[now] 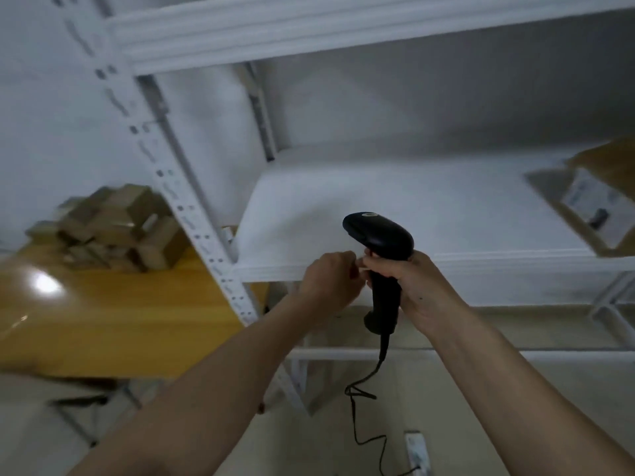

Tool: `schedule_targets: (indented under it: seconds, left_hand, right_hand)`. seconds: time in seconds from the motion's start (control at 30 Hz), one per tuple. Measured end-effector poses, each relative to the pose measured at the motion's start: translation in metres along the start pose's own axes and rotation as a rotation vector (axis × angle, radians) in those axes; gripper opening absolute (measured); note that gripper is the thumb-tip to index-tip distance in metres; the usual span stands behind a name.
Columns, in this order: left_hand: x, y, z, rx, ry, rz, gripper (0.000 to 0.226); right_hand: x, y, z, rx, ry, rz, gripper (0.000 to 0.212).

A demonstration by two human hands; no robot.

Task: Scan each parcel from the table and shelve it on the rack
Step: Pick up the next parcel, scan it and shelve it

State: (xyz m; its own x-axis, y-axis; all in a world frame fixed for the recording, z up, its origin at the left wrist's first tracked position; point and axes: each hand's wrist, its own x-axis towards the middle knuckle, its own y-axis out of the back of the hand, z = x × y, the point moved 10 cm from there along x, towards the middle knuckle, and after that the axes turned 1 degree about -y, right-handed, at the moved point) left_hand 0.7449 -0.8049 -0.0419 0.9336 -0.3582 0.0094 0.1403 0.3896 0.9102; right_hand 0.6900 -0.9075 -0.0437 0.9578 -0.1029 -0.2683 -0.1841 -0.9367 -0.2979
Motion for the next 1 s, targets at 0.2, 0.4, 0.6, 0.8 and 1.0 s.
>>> schedule_targets:
  seconds: [0.2,0.4,0.6,0.8,1.0]
  left_hand:
    - [-0.079,0.029,-0.146,0.067,0.133,-0.066,0.016]
    - [-0.151,0.067,-0.279,0.081,0.247,-0.063,0.015]
    - [-0.201,0.107,-0.375,-0.008,0.368,0.029,0.020]
    - [-0.208,0.125,-0.430,-0.030,0.425,0.080,0.022]
    - [-0.188,0.130,-0.469,-0.077,0.444,0.059,0.021]
  right_hand:
    - [-0.015,-0.136,0.076,-0.022,-0.118,-0.134,0.009]
    - [-0.031,-0.244,0.148,-0.083,-0.196,-0.166,0.020]
    - [-0.041,-0.320,0.197,-0.101,-0.278,-0.170,0.021]
    - [-0.024,-0.365,0.218,-0.103,-0.285,-0.163,0.012]
    - [0.019,-0.397,0.236,-0.072,-0.334,-0.135,0.014]
